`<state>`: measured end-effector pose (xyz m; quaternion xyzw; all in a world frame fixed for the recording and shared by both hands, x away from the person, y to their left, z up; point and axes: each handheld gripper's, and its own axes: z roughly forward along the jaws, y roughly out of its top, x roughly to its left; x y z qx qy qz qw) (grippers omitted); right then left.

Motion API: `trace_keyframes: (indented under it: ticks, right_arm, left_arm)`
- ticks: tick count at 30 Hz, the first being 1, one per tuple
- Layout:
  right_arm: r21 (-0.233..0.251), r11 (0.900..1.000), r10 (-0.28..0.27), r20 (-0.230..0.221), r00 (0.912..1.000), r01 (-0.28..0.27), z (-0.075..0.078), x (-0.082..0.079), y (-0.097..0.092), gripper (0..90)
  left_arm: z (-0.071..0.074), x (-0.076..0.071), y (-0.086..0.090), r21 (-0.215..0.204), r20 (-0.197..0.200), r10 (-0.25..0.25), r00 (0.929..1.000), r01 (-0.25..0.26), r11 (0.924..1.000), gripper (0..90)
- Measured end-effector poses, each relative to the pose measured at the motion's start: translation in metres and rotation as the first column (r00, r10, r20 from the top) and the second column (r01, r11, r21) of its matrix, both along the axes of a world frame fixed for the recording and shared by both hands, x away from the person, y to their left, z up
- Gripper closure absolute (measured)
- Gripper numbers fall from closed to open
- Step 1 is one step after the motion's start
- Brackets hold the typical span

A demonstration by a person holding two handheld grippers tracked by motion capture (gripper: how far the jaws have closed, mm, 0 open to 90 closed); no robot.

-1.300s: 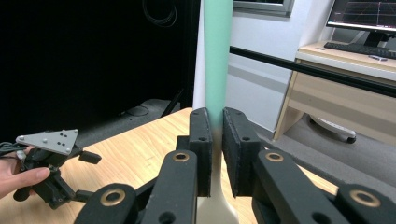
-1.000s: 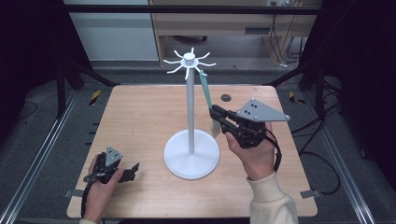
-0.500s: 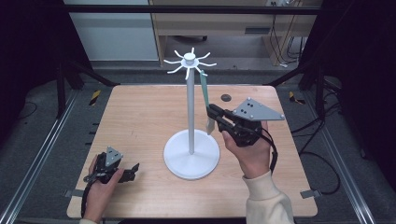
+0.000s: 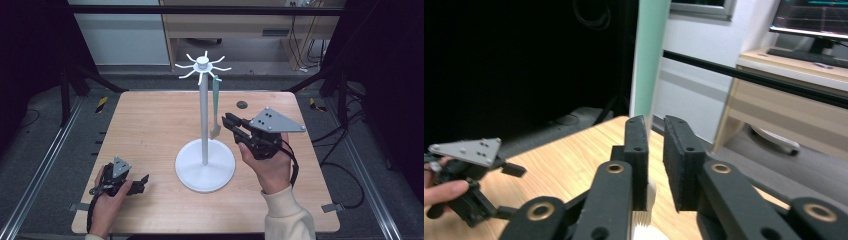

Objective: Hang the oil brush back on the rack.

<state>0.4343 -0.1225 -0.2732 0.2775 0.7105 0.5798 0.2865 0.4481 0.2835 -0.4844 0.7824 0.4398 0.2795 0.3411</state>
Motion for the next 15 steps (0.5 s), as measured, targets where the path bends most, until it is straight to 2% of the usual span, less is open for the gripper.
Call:
trace_keyframes:
  ticks: [4,8,10,12,15]
  right_arm:
    - [-0.024,0.9990,-0.038,-0.007,0.9993,0.037,-0.005,-0.005,-0.006,72.1]
    - [-0.050,0.9954,-0.083,-0.021,0.9964,0.081,-0.012,-0.005,-0.013,50.5]
    - [-0.049,0.9928,-0.111,-0.038,0.9931,0.109,-0.014,-0.002,-0.017,39.4]
    - [-0.027,0.9874,-0.157,-0.064,0.9855,0.156,-0.016,0.001,-0.022,26.9]
    - [-0.024,0.9790,-0.204,-0.081,0.9757,0.202,-0.023,0.005,-0.030,18.5]
  left_arm:
    - [0.000,0.000,0.000,0.002,-0.002,0.000,1.0000,0.000,1.0000,3.7]
    - [-0.001,0.000,-0.001,0.005,-0.003,-0.002,1.0000,0.002,1.0000,3.7]
    - [0.000,-0.001,-0.001,0.003,-0.002,-0.003,1.0000,0.003,1.0000,3.7]
    - [0.001,-0.002,0.000,0.003,0.002,-0.002,1.0000,0.002,1.0000,3.7]
    - [0.001,-0.002,0.000,-0.005,0.006,-0.001,1.0000,0.001,1.0000,3.7]
